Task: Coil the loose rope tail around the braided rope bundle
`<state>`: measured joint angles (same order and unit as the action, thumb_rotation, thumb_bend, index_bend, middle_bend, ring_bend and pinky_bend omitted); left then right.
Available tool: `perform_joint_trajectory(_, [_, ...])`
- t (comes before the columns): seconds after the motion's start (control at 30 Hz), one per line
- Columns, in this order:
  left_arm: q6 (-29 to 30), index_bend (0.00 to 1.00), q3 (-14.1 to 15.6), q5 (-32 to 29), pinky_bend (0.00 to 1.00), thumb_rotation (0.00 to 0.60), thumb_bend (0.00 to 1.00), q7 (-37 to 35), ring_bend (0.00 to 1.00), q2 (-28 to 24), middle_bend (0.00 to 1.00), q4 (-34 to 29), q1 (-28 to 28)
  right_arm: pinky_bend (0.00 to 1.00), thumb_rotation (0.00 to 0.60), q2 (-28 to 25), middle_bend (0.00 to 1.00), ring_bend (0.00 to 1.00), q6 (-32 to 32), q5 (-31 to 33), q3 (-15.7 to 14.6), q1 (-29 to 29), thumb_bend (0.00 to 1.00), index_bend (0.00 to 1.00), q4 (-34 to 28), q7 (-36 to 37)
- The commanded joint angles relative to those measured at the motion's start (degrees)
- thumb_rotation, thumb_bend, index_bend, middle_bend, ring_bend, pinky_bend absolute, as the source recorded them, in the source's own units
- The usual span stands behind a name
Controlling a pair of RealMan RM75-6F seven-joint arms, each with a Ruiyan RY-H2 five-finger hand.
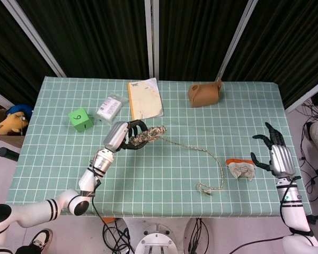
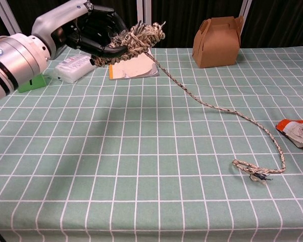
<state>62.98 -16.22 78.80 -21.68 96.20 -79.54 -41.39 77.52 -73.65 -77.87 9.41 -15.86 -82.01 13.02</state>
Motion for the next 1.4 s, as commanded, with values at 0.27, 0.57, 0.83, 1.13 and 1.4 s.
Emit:
perform_joint_trajectory(0.27, [0.85, 0.70, 0.44, -0.80, 0.69, 0.600, 0.35, 2.33, 0.63, -1.43, 0.70, -2.77, 0.72, 0.00, 0.600, 7.84, 0.00, 0.00, 5.21, 9.69, 1.84, -3.37, 0.32, 0.39, -2.04, -12.38])
perform_joint_trajectory(0.57, [0.09, 0.70, -0.27, -2.92, 0.69, 0.600, 0.35, 2.19, 0.63, -1.85, 0.70, -2.84, 0.74, 0.00, 0.600, 12.82, 0.00, 0.00, 6.93, 13.92, 3.06, -6.42, 0.27, 0.47, -2.98, -20.61])
perform_joint_trajectory(0.83, [-0.47, 0.70, -0.53, -3.64, 0.69, 0.600, 0.35, 1.78, 0.63, -2.29, 0.70, -3.42, 0.64, 0.00, 0.600, 17.41, 0.00, 0.00, 7.78, 18.96, 4.99, -9.61, 0.24, 0.49, -2.19, -28.06])
perform_joint_trajectory(1.13, [-0.61, 0.70, -0.62, -3.71, 0.69, 0.600, 0.35, 1.52, 0.63, -2.75, 0.70, -3.99, 0.53, 0.00, 0.600, 21.76, 0.00, 0.00, 9.80, 22.23, 5.98, -12.24, 0.31, 0.48, 1.35, -30.09])
perform_joint_trajectory(1.4, [-1.32, 0.70, -0.84, -4.55, 0.69, 0.600, 0.35, 0.79, 0.63, -3.62, 0.70, -4.87, 0.63, 0.00, 0.600, 24.82, 0.00, 0.00, 9.99, 22.74, 6.32, -13.37, 0.31, 0.47, 4.62, -29.89])
